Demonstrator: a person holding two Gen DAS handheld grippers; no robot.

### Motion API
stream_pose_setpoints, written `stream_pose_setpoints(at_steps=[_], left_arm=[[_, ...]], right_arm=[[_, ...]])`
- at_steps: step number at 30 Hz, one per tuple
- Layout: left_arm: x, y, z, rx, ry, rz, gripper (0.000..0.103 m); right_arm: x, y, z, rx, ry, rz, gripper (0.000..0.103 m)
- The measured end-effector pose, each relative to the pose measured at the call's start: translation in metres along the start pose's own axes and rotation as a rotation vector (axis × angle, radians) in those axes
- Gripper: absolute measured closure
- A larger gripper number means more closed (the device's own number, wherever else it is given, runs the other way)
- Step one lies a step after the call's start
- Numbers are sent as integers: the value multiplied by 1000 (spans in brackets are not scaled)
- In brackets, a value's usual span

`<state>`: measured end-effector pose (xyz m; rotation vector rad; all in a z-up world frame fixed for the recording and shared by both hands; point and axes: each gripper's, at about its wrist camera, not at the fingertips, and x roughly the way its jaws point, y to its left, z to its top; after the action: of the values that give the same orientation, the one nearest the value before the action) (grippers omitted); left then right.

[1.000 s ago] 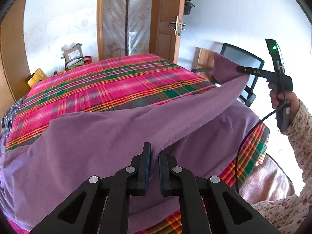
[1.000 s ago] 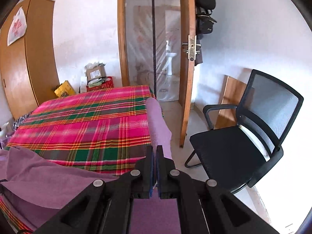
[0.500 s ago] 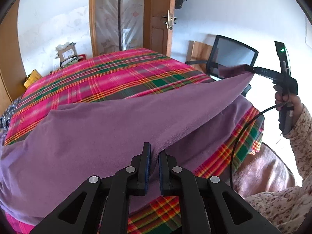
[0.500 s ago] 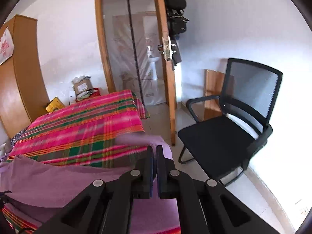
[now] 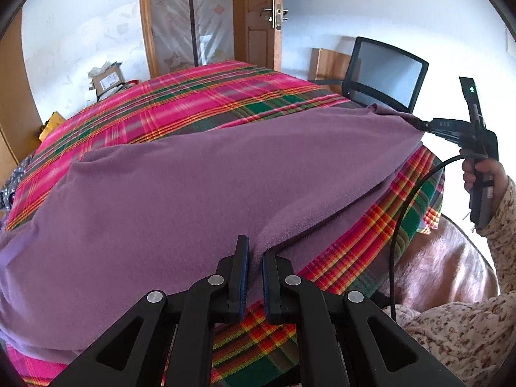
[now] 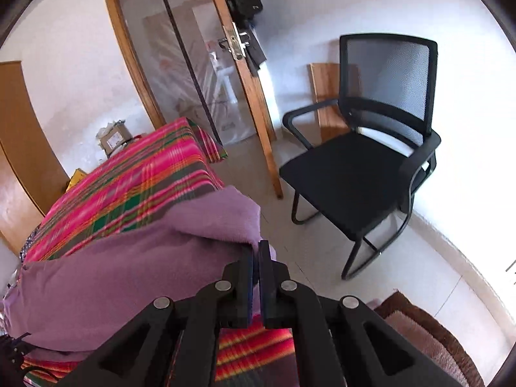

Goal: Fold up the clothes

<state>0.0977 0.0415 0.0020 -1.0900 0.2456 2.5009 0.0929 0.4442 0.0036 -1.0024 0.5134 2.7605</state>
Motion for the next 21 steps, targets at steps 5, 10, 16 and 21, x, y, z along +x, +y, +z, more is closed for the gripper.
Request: stream_pose_setpoints(at_steps=[5,10,16,21], left_arm=[[3,1,-1,-5,14,-1,95],[5,0,-1,-11,27,0,95],[6,0,-2,-15,35,1,95],[6,0,-3,-22,37,2,95]], right_arm=[[5,-2,-3,-9,19,-1,99],[7,3,-2,-62,14,15,96],[16,-7,2,-12,34,20,91],[14,-17,0,63,24,40,90]])
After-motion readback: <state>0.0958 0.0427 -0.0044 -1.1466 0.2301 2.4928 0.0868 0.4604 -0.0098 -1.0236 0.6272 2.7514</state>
